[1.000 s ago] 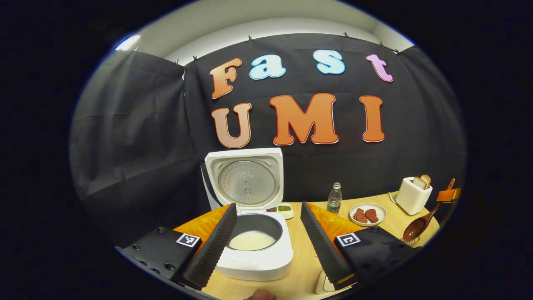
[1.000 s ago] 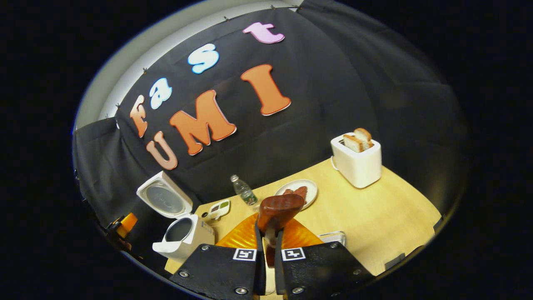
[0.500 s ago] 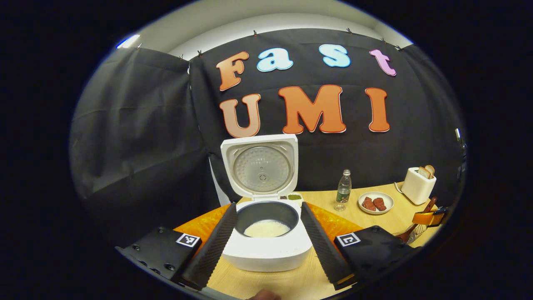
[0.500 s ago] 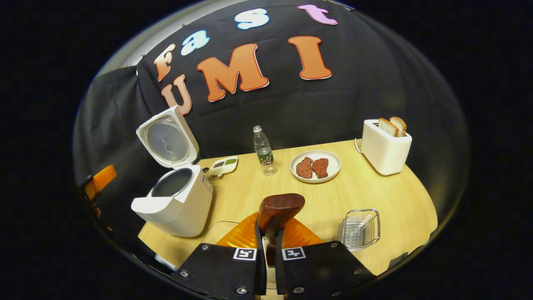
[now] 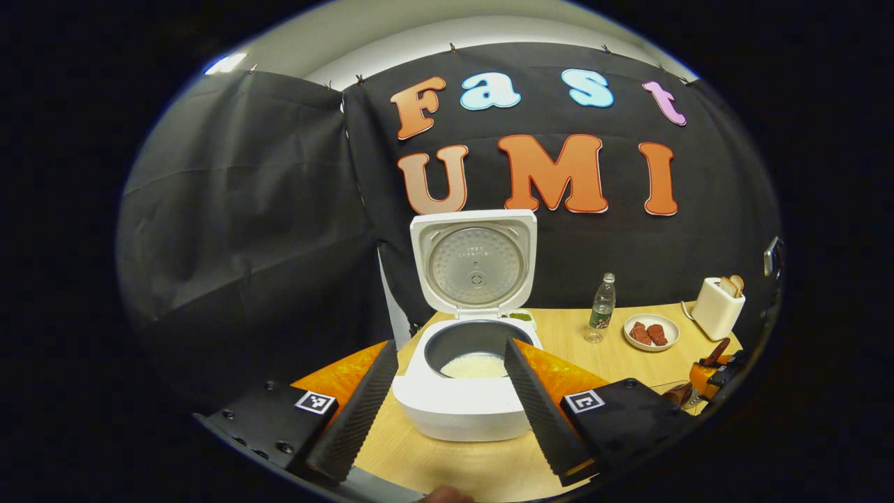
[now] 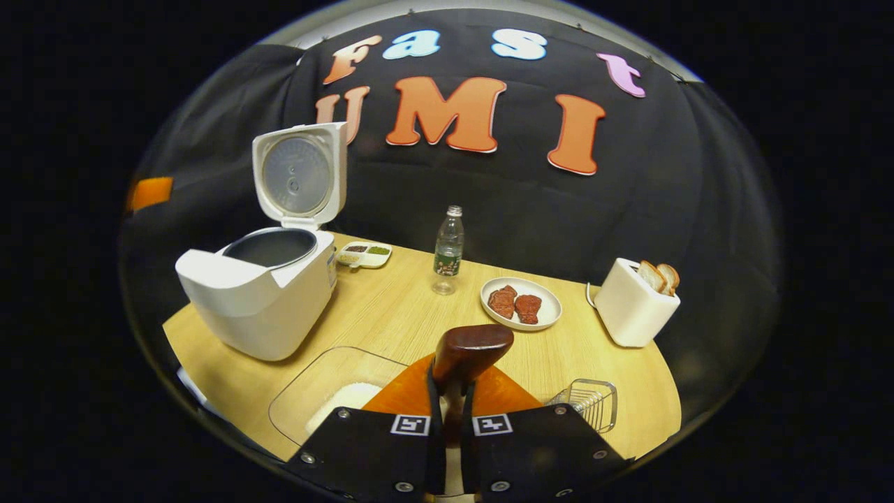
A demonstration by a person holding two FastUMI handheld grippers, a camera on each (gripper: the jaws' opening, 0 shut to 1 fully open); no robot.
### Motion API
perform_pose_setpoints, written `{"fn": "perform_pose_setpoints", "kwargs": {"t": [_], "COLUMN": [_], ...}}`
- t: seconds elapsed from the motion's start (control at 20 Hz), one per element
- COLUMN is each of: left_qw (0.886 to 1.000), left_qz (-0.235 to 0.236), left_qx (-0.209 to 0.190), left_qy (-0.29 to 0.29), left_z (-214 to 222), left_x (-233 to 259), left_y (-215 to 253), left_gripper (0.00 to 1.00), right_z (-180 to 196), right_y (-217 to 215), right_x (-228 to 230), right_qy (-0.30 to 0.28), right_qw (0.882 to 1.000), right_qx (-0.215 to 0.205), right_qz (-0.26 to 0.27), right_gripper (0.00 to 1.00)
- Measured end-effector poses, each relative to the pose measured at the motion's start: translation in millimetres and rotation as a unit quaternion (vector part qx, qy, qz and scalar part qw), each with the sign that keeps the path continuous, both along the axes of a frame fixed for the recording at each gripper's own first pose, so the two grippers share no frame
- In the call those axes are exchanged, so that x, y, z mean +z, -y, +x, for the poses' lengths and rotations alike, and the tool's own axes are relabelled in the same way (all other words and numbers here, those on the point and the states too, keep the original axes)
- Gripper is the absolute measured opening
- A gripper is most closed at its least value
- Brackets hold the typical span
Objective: Close the left gripper, press the button to open the rice cooker; take a wooden spoon from the chopstick holder with the right hand, scoop a spoonful of rice and pour it into the rice cooker, then put the wooden spoon back into the chopstick holder.
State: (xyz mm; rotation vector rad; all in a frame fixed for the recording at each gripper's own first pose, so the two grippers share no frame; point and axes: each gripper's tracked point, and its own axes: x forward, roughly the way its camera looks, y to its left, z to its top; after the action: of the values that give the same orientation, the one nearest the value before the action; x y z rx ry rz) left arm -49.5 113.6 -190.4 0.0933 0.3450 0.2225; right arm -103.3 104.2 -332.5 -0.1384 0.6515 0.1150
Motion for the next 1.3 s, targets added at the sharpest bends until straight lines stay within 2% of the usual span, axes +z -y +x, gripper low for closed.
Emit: {"fn": "perform_pose_setpoints", "kwargs": {"t": [0.2, 0.3, 0.55, 0.9, 1.0, 1.15, 1.3], "left_qw": [1.000, 1.000, 0.999, 0.999, 0.999, 0.999, 0.999], "left_qz": [0.001, 0.005, 0.000, -0.005, -0.003, 0.004, 0.008], "left_qx": [-0.005, -0.009, -0.015, -0.005, -0.005, -0.011, -0.019], "left_qy": [-0.022, -0.023, -0.032, -0.048, -0.050, -0.046, -0.048], "left_z": [-2, 0, 5, 3, 3, 8, 12], "left_x": [-15, -15, -22, -33, -33, -30, -31], "left_y": [-3, -2, -1, -18, -21, -20, -19], "left_gripper": [1.00, 1.00, 1.00, 1.00, 1.00, 1.00, 1.00], "right_z": [-7, -12, -16, -2, 1, 0, 0], "right_y": [-8, -19, -46, -50, -47, -47, -41], "right_x": [-5, -11, -23, -27, -29, -32, -36], "right_qy": [0.012, 0.004, -0.033, -0.062, -0.073, -0.099, -0.105], "right_qw": [1.000, 1.000, 0.994, 0.981, 0.974, 0.954, 0.941], "right_qx": [0.019, 0.014, -0.026, -0.077, -0.099, -0.133, -0.164], "right_qz": [-0.005, 0.020, 0.098, 0.166, 0.188, 0.250, 0.278], "right_gripper": [0.08, 0.08, 0.08, 0.08, 0.08, 0.08, 0.08]}}
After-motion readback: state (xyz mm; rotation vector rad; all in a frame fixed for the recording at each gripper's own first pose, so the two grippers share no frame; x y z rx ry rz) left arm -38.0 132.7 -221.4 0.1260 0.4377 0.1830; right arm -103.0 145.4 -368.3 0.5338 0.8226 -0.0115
